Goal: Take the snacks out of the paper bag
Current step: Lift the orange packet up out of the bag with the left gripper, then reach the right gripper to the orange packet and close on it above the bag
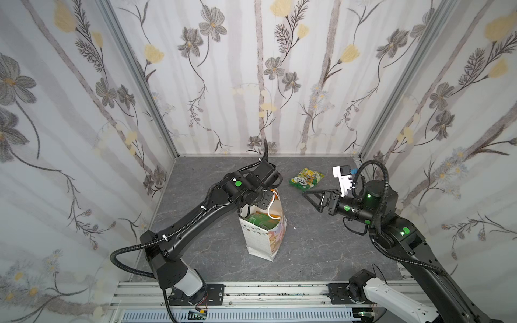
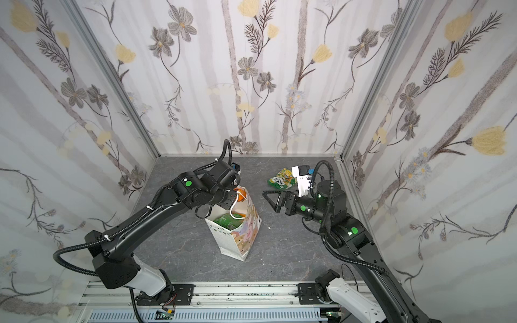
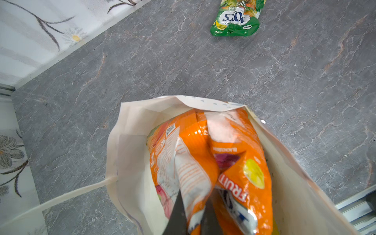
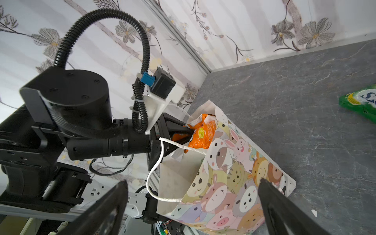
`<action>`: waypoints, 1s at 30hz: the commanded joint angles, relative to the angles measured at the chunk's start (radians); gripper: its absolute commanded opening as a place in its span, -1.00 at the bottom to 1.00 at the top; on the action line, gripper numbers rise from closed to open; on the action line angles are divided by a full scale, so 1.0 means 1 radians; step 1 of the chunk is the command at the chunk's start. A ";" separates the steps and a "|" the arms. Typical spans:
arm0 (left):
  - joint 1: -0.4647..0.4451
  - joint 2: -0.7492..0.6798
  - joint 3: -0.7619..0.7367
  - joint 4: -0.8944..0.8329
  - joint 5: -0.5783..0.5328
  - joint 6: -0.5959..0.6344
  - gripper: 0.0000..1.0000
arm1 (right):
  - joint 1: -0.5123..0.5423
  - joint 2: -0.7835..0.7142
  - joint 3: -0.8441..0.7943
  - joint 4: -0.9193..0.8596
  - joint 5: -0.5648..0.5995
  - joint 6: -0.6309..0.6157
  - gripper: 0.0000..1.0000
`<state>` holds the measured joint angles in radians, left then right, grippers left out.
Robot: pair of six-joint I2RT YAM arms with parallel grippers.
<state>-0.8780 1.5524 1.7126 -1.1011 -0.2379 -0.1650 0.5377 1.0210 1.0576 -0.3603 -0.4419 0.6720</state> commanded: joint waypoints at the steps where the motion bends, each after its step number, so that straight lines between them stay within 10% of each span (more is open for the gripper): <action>1: -0.001 -0.021 -0.035 0.084 -0.038 0.021 -1.00 | 0.021 0.029 -0.021 0.135 -0.014 0.019 0.99; 17: -0.037 -0.256 -0.370 0.627 -0.022 0.399 -1.00 | 0.024 0.292 0.122 0.189 -0.015 0.082 0.73; 30: -0.049 -0.288 -0.433 0.772 -0.020 0.514 -1.00 | 0.028 0.430 0.202 0.014 -0.146 -0.160 0.52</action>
<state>-0.9272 1.2743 1.2819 -0.4934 -0.2607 0.3408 0.5629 1.4315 1.2469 -0.3264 -0.5480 0.5640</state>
